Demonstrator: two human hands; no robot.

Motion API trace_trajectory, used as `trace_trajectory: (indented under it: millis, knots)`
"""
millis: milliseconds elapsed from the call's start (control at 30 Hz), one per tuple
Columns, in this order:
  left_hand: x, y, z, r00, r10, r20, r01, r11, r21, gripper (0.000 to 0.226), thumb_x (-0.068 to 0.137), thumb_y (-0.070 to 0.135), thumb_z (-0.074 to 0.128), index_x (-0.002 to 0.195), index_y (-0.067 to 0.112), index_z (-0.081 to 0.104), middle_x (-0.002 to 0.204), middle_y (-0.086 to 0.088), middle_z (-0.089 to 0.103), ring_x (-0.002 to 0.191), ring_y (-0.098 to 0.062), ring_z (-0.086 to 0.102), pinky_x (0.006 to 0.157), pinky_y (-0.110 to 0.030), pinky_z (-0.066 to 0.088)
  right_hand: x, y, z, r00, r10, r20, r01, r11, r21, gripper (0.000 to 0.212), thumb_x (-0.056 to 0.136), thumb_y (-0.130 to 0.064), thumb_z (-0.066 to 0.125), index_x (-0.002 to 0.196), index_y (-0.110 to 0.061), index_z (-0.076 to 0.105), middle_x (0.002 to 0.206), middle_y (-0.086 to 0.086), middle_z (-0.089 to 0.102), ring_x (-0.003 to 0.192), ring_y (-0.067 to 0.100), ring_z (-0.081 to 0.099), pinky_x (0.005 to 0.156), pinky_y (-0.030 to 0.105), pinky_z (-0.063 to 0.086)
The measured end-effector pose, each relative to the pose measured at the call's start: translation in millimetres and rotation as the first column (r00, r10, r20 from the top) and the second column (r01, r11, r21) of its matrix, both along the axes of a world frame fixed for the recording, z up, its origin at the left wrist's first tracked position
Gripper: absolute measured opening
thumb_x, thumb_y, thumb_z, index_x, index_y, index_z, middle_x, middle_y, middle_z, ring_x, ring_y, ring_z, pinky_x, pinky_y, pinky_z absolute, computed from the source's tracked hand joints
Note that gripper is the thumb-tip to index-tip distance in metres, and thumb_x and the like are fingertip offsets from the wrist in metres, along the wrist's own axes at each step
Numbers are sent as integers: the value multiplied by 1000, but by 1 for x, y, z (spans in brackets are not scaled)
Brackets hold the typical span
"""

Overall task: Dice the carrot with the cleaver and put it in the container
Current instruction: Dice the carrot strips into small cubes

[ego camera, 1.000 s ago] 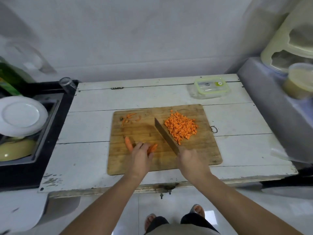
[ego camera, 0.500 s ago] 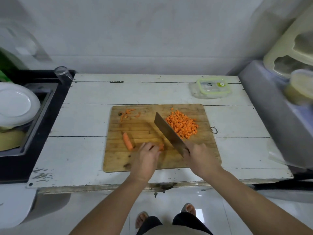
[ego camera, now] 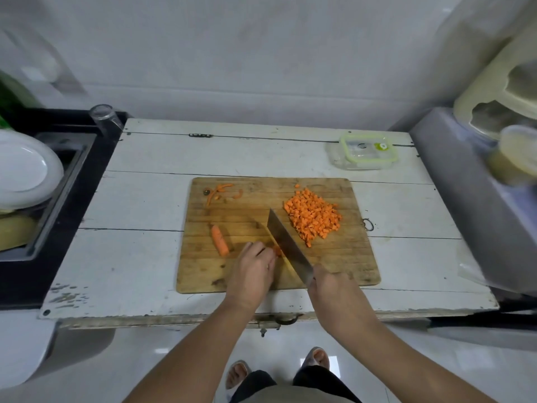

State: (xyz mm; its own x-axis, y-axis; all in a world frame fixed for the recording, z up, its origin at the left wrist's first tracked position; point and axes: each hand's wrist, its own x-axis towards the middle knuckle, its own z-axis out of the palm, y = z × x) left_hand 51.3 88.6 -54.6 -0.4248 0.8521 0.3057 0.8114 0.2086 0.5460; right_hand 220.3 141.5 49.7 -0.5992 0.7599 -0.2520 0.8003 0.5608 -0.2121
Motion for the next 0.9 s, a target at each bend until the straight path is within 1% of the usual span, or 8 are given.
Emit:
trace_trajectory:
  millis: [100, 200, 300, 367, 500, 600, 767, 900]
  knots:
    - [0, 0, 0, 1000, 16, 17, -16, 1000, 2, 14, 83, 7, 79, 77, 15, 70, 83, 2, 60, 83, -16, 54, 66, -27, 48, -4, -4, 4, 999, -7, 40, 7, 1000, 9, 13, 96, -9, 49, 105, -15, 55, 75, 1, 52, 65, 22, 53, 55, 31, 42]
    - [-2, 0, 0, 1000, 6, 2, -6, 1000, 1, 17, 80, 3, 79, 74, 14, 68, 81, 1, 59, 79, -18, 54, 63, -23, 41, -10, -11, 6, 993, -7, 121, 9, 1000, -19, 22, 94, -1, 47, 110, -16, 50, 84, 4, 61, 68, 22, 52, 60, 30, 41]
    - [-5, 1, -6, 1000, -14, 9, 14, 1000, 8, 18, 80, -2, 77, 73, 11, 67, 79, -1, 57, 78, -21, 54, 58, -36, 50, -26, -8, 1, 988, 11, 155, -11, 1000, -1, 20, 95, -2, 47, 111, -15, 51, 89, 4, 68, 72, 24, 63, 59, 29, 41]
    - [-7, 0, -9, 999, -44, 19, 44, 999, 11, 13, 83, -2, 75, 79, 10, 71, 82, -2, 59, 80, -22, 53, 62, -41, 52, -40, 4, -4, 994, -11, 112, 11, 1000, 8, 15, 98, -7, 45, 109, -16, 50, 87, 6, 67, 75, 27, 65, 59, 33, 42]
    - [-10, -5, -11, 994, -105, -14, 106, 994, 36, 9, 94, 8, 67, 88, 8, 75, 87, -2, 62, 83, -22, 55, 70, -39, 54, -37, 20, -7, 994, -102, -36, 101, 994, -42, 10, 101, -13, 44, 109, -14, 51, 83, 9, 65, 75, 32, 62, 60, 39, 46]
    - [-10, -3, -7, 997, -71, 10, 70, 997, 42, 10, 92, 10, 69, 82, 11, 70, 85, -2, 60, 83, -21, 56, 69, -37, 54, -21, 8, -3, 990, -109, -92, 105, 994, -42, 11, 102, -18, 42, 107, -13, 51, 83, 8, 64, 73, 29, 58, 63, 40, 48]
    - [-9, -4, -7, 997, -57, 55, 56, 998, 8, 12, 88, 7, 74, 79, 13, 68, 87, 1, 60, 87, -18, 55, 73, -35, 55, -16, -12, -2, 998, -33, -52, 32, 999, -17, 10, 101, -19, 44, 103, -15, 53, 76, 1, 55, 66, 22, 54, 57, 32, 43]
    - [-9, -3, -7, 997, -50, 55, 50, 999, 3, 20, 83, -2, 72, 72, 11, 63, 82, -1, 56, 83, -19, 52, 69, -34, 50, -20, -22, 0, 997, -49, 61, 51, 998, -29, 13, 96, -6, 47, 104, -16, 48, 78, 1, 55, 66, 23, 53, 58, 31, 42]
